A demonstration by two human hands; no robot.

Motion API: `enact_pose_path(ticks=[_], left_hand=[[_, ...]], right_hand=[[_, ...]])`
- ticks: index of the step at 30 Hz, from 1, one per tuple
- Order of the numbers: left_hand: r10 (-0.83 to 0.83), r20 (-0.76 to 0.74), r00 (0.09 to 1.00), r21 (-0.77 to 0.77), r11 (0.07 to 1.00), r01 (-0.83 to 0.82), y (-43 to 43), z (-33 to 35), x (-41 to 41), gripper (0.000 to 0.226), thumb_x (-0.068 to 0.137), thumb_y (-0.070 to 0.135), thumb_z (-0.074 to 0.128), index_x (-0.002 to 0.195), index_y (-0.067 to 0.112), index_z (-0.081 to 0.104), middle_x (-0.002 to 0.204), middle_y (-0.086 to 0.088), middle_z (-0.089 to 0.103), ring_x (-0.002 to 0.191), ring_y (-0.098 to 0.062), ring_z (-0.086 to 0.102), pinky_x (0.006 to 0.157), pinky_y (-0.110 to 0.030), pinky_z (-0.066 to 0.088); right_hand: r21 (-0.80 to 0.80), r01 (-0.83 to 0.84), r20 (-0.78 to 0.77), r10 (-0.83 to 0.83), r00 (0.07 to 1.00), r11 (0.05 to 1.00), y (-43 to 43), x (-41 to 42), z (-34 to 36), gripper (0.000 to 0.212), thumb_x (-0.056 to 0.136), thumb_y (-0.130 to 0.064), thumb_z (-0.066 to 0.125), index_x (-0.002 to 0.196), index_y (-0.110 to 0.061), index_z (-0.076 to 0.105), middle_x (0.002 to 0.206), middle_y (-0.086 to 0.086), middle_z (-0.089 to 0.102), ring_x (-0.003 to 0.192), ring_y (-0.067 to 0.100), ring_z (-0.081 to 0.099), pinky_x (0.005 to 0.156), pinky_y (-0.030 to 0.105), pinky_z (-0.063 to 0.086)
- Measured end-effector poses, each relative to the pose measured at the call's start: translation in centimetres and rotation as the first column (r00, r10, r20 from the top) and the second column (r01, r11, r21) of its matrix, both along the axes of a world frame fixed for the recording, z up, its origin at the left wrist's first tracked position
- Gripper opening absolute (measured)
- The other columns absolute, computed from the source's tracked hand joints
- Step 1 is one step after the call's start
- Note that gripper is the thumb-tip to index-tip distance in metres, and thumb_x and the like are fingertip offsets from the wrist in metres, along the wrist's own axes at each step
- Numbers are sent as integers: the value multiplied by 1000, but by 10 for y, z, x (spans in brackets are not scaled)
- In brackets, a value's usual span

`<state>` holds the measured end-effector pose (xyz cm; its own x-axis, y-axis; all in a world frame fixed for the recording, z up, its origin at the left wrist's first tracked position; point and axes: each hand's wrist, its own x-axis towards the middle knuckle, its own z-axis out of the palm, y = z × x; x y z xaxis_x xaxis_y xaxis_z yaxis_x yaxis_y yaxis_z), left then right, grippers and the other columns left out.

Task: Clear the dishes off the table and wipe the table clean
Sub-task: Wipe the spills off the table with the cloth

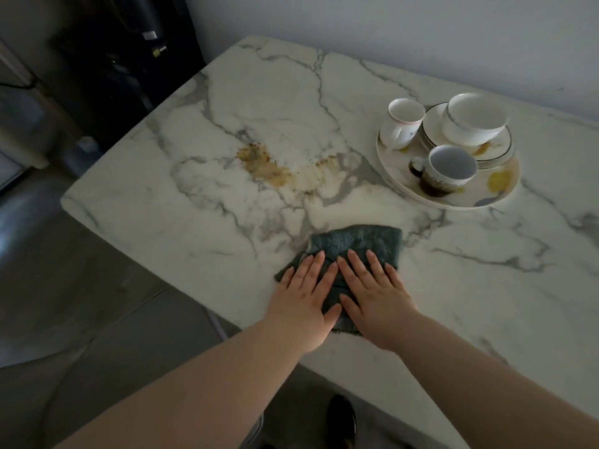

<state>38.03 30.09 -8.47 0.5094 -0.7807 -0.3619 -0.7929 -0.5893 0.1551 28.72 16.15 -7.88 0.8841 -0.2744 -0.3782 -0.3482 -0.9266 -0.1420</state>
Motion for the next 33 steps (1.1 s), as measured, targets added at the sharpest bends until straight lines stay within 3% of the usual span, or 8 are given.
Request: enact_pose_path(ticks=[3,6,12,17,27,30,33], left_hand=[[-32,-16,999,-19,999,31,33,1,-21,70,96,61,15,149,32,-22,154,7,-34,144,-11,-25,118,-36,-10],[-72,-9,997,-25,997,71,63,0,-21,73,87,66,2,149,35,-21,155,9,-32,144,-10,-24,120,-38,-5],[-36,15,999,-59,998,36,96,3,6,77,81,70,-1,149,38,-17,157,12,-27,146,-9,-19,120,-34,-6],[73,18,997,-60,996,-72,99,4,42,70,94,65,17,149,38,-17,156,11,-28,145,-8,-21,118,-33,-8],[275,58,960,-39,961,-273,80,-5,144,81,75,76,-5,146,39,-23,147,14,-37,145,-9,-23,113,-29,-12],[360,63,931,-24,933,-359,65,-2,172,87,71,79,-11,147,38,-20,145,14,-38,144,-8,-22,116,-30,-10],[419,103,902,5,907,-421,46,-5,210,77,84,73,1,149,36,-18,150,11,-34,146,-11,-18,117,-31,-6]], right_hand=[[11,-2,-14,2,1000,1000,33,-25,-1,72,82,-60,-11,147,-34,-24,152,-12,-31,137,16,-32,113,37,-15],[21,15,-29,-14,999,1000,63,-29,-3,75,72,-61,-18,141,-34,-30,148,-12,-34,135,17,-35,113,38,-15],[29,-17,-10,18,1000,999,90,3,-2,77,72,-63,-15,144,-36,-25,148,-14,-32,141,19,-28,114,39,-13],[32,-98,1,98,995,995,88,49,0,80,73,-61,-16,149,-36,-21,149,-14,-31,135,14,-33,115,40,-13],[23,-321,68,319,945,947,51,181,-3,67,88,-55,-3,150,-33,-19,156,-14,-25,145,19,-24,117,41,-13],[12,-379,94,376,922,925,36,222,-7,70,85,-56,-9,150,-33,-17,156,-14,-24,146,19,-22,117,41,-12],[4,-401,133,397,908,916,22,268,-10,77,79,-57,-15,152,-34,-11,160,-13,-15,148,18,-16,118,41,-8]])
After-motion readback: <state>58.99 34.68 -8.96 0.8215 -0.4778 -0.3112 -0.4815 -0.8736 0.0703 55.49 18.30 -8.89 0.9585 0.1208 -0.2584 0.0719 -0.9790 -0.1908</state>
